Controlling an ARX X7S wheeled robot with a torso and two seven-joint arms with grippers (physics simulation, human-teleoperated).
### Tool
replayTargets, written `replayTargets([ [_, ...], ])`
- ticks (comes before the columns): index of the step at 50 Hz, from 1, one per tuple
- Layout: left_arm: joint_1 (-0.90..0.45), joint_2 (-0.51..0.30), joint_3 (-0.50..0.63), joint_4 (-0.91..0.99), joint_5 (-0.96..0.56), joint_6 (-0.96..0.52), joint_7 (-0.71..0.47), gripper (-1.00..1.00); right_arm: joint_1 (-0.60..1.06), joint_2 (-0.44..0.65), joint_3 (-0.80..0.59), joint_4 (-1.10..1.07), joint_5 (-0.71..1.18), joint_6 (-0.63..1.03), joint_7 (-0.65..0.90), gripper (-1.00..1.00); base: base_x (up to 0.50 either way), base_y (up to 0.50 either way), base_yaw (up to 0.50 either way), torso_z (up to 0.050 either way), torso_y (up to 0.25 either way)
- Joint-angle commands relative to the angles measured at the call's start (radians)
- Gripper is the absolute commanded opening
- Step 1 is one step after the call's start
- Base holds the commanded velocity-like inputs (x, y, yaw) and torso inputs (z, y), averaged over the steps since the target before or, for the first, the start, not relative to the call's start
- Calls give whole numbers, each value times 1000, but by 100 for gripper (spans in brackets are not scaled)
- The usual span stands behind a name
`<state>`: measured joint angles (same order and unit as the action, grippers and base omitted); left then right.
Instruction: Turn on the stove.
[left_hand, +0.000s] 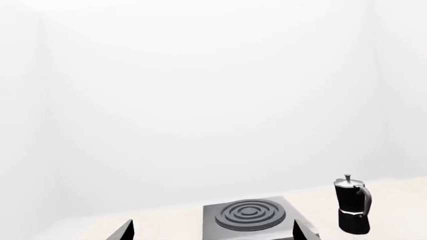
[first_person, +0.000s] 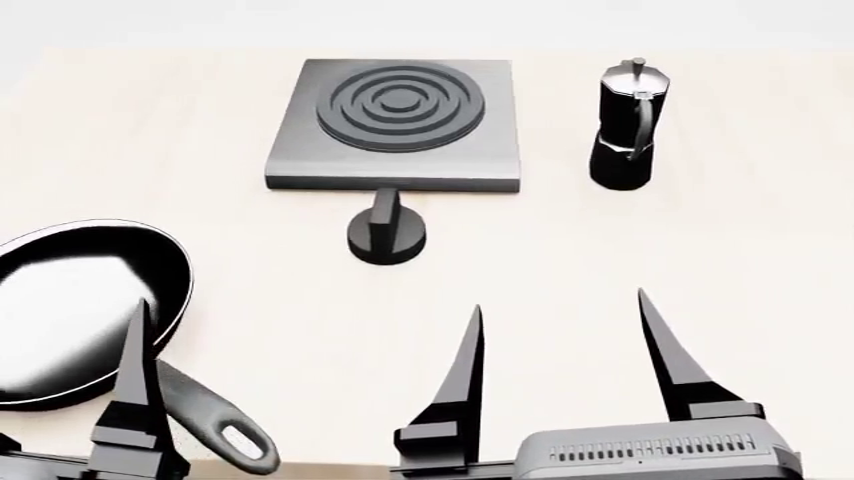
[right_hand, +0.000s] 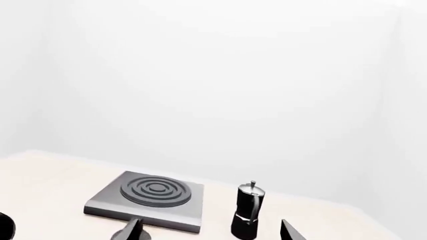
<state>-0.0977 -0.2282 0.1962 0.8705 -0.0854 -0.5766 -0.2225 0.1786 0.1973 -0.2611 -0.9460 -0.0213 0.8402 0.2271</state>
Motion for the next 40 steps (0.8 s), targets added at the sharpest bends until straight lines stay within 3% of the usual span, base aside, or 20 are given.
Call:
replayTargets([
  [1,0,-6,2,2,-5,-1,-7,100,1,4,-3,-2,5,1,6,100,0,152,0,0,0],
  [40,-4,-23,13,-5,-16,7,-29,100,4,19,-13,7,23,-8,24,100,0,155,0,0,0],
])
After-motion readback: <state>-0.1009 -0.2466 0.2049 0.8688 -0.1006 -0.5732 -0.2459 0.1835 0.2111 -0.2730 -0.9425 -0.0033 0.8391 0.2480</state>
